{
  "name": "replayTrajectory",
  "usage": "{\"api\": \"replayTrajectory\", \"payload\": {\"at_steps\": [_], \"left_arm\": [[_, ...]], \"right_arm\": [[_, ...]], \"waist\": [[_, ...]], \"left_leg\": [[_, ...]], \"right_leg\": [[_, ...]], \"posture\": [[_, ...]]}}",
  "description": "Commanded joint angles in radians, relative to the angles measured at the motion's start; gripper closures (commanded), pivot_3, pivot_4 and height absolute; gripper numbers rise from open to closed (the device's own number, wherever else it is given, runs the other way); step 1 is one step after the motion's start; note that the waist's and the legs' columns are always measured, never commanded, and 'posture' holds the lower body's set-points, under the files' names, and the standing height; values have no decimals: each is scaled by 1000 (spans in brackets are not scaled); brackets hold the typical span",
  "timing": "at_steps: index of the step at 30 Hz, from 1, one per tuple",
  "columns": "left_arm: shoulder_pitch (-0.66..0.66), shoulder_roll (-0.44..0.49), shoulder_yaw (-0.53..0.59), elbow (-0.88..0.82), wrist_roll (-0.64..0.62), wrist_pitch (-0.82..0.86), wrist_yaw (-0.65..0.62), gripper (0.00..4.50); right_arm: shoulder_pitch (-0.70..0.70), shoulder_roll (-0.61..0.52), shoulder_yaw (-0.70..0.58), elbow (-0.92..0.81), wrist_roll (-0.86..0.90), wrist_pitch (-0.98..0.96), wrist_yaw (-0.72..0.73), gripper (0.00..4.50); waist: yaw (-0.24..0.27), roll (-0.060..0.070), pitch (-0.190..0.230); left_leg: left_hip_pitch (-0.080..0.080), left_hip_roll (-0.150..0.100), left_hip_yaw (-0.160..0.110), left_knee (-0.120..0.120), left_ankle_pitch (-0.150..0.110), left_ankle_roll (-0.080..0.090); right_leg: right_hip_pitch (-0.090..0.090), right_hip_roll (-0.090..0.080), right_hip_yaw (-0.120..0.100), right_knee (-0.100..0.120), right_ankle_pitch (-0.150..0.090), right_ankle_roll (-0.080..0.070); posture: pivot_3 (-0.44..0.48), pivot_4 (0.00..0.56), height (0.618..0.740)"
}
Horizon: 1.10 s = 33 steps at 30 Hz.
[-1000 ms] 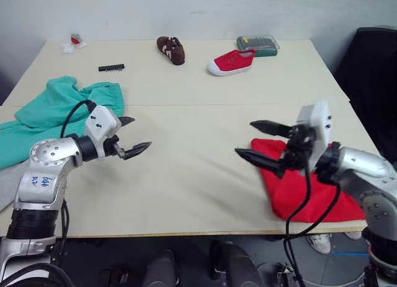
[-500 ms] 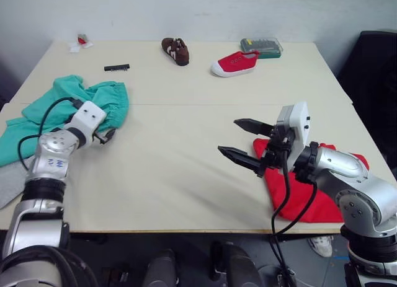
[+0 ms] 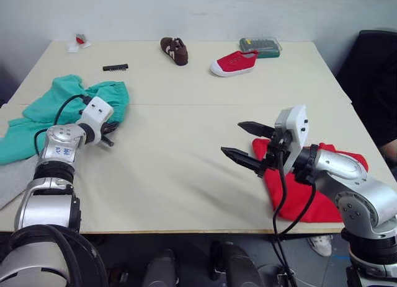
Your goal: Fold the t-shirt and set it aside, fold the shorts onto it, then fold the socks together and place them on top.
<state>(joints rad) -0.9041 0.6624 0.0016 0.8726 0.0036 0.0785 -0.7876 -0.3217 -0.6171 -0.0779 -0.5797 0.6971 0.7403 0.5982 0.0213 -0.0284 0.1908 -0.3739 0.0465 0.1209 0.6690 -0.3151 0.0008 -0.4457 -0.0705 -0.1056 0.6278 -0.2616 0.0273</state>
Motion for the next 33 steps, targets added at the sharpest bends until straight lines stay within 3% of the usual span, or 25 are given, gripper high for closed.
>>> {"api": "replayTrajectory", "payload": {"at_steps": [1,7,14,17,20,23,25,29,33], "left_arm": [[104,5,-41,-469,-193,291,-255,4486],[198,-32,-145,-940,-332,688,-270,4486],[245,-143,-192,-1033,-366,826,-169,4486],[260,-139,-171,-1054,-399,843,-172,3765],[248,-134,-103,-1069,-448,852,-165,2765],[281,-23,-10,-1106,-519,801,-279,1821],[341,101,2,-1101,-476,697,-357,1821],[526,350,6,-987,-292,287,-497,1821],[651,451,73,-887,-246,77,-543,1821]], "right_arm": [[29,-11,-29,-65,-2,-24,-9,0],[72,-18,-21,-92,-21,-31,-6,0],[106,-93,69,-86,-156,-111,56,0],[106,-98,78,-84,-172,-124,67,0],[105,-111,98,-74,-212,-147,86,0],[104,-140,136,-67,-265,-182,121,0],[109,-157,154,-66,-287,-209,148,0],[118,-195,225,-22,-391,-321,217,0],[98,-184,325,48,-493,-455,279,0]], "waist": [[-2,0,0],[-17,0,0],[-28,0,0],[-27,0,0],[-24,0,0],[-28,0,0],[-35,0,0],[-47,0,0],[-45,0,0]], "left_leg": [[0,0,-1,0,0,0],[0,0,-2,0,0,0],[5,1,-1,0,0,-1],[6,3,-1,-2,4,-7],[6,3,-2,-3,5,-8],[6,3,-2,-2,4,-7],[6,3,-1,-3,4,-8],[8,3,-1,-5,4,-9],[6,3,-1,-5,1,-5]], "right_leg": [[0,0,1,1,0,0],[1,2,9,0,0,1],[1,7,17,0,-1,2],[0,10,18,1,-1,1],[0,9,18,2,-1,1],[0,9,18,2,-1,1],[0,9,18,1,-2,0],[0,9,17,1,-4,-3],[-1,7,16,0,-4,-3]], "posture": [[0,150,740],[0,150,740],[0,150,740],[0,150,740],[0,150,740],[0,150,740],[0,150,740],[0,150,740],[0,150,740]]}}
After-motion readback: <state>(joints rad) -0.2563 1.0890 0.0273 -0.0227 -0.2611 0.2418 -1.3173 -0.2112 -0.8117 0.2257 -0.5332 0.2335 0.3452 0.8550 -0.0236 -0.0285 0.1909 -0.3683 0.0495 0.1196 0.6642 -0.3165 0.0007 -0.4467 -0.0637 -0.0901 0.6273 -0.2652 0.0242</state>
